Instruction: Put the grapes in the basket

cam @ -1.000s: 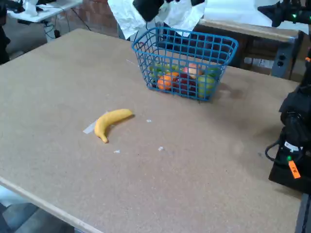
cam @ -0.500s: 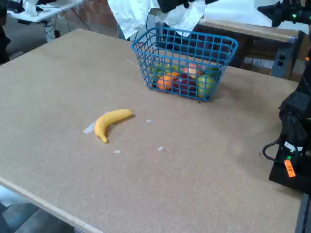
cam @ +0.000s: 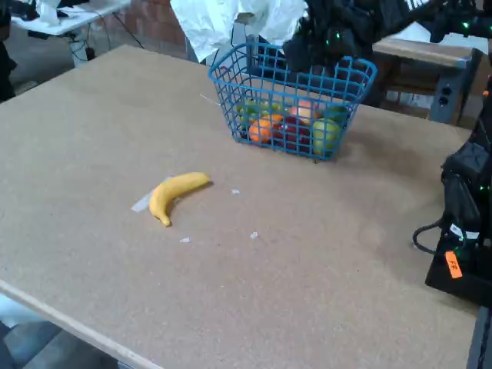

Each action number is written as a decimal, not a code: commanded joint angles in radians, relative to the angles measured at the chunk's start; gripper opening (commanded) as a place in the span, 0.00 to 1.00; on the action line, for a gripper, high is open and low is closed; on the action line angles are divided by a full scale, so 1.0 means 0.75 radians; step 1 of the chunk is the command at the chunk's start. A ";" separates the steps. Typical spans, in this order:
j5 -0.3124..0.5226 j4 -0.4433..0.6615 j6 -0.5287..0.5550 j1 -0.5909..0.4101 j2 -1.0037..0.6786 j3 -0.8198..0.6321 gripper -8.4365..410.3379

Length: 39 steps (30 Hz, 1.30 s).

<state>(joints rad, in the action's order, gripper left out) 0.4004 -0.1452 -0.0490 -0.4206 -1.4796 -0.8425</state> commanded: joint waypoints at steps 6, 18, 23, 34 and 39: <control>-0.039 -0.081 0.038 -0.012 0.001 0.090 0.02; -0.097 -0.096 0.036 -0.012 0.001 0.086 0.21; -0.097 -0.119 0.039 -0.011 0.001 0.086 0.41; -0.094 -0.153 0.036 -0.011 0.001 0.086 0.66; -0.095 -0.153 0.036 -0.011 0.001 0.086 0.67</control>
<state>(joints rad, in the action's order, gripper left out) 0.3283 -0.2554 -0.0231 -0.4290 -1.4796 -0.7776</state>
